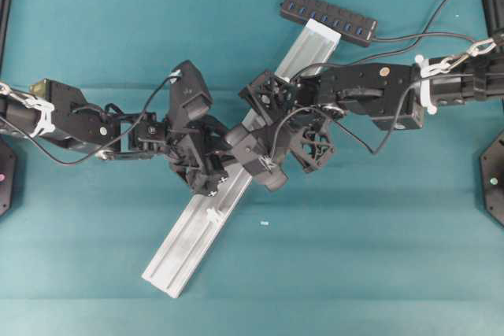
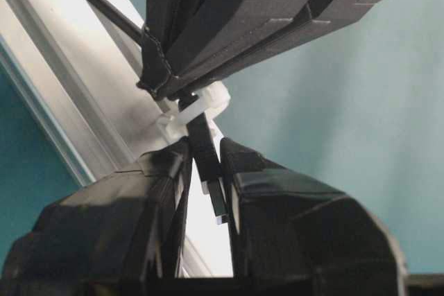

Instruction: Pass the USB cable through three rings with both arms.

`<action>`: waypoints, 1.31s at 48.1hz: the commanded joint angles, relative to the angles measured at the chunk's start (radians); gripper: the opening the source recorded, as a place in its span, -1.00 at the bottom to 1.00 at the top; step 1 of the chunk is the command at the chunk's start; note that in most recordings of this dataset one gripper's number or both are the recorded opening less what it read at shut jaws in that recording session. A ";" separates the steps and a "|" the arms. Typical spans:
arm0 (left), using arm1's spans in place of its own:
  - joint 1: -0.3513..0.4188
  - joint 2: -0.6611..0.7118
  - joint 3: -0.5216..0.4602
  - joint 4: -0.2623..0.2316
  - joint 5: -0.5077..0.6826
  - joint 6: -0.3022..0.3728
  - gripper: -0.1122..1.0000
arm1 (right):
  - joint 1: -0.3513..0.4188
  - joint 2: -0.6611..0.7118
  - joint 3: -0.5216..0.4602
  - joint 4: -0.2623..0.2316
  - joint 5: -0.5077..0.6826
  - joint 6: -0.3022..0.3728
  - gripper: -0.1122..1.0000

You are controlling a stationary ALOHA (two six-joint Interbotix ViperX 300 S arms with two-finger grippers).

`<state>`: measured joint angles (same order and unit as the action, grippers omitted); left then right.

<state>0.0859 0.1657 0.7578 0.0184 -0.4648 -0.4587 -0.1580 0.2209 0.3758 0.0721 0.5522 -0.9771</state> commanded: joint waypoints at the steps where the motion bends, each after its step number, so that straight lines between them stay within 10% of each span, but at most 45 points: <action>1: -0.005 -0.011 -0.015 0.003 -0.005 0.002 -0.53 | -0.003 0.000 -0.005 0.003 -0.009 0.012 -0.62; 26: -0.003 -0.012 -0.015 0.003 0.006 -0.006 -0.53 | -0.006 -0.008 -0.006 0.014 -0.023 0.133 -0.59; 42: -0.005 -0.015 -0.006 0.003 0.006 -0.009 -0.57 | -0.011 -0.040 0.014 0.000 -0.008 0.264 0.83; 63: -0.018 -0.118 0.048 0.003 0.011 -0.097 -0.58 | 0.009 -0.155 0.075 -0.002 -0.049 0.439 0.79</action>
<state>0.0782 0.1258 0.8053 0.0184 -0.4525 -0.5492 -0.1672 0.0844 0.4587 0.0736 0.5093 -0.5829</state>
